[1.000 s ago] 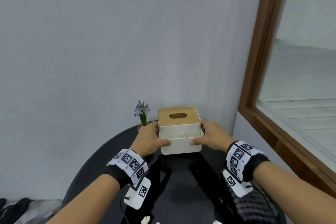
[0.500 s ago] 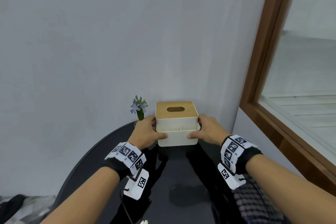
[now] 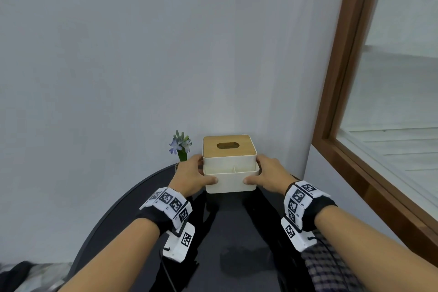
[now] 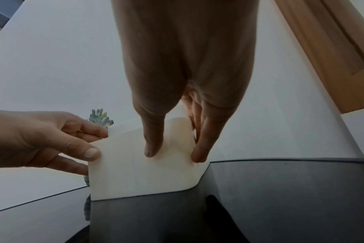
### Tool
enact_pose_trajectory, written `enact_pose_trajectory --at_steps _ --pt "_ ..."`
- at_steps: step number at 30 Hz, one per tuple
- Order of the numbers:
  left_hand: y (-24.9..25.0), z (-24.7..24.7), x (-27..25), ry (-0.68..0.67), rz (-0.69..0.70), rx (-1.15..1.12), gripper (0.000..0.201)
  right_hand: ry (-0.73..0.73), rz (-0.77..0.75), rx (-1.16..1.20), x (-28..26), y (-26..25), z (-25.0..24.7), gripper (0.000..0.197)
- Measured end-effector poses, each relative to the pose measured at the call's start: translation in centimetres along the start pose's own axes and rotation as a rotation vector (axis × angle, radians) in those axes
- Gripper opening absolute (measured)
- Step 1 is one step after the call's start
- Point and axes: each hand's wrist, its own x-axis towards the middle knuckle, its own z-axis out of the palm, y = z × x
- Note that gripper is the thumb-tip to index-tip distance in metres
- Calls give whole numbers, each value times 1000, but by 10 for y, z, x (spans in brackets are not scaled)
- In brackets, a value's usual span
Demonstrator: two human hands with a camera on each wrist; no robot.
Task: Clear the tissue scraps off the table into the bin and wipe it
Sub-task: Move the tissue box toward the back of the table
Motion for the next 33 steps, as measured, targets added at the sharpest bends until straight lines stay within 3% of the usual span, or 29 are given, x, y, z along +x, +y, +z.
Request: enact_pose_trajectory --at_steps 18,24,33 --pt "6 2 -10 -9 -35 -34 63 -47 17 -37 -6 -4 -5 55" --pt "15 -7 -30 -38 -35 131 63 -22 -6 -55 -27 -13 -17 49" --pt "38 -23 -100 -33 17 244 73 -27 -72 -112 -103 -33 -30 70"
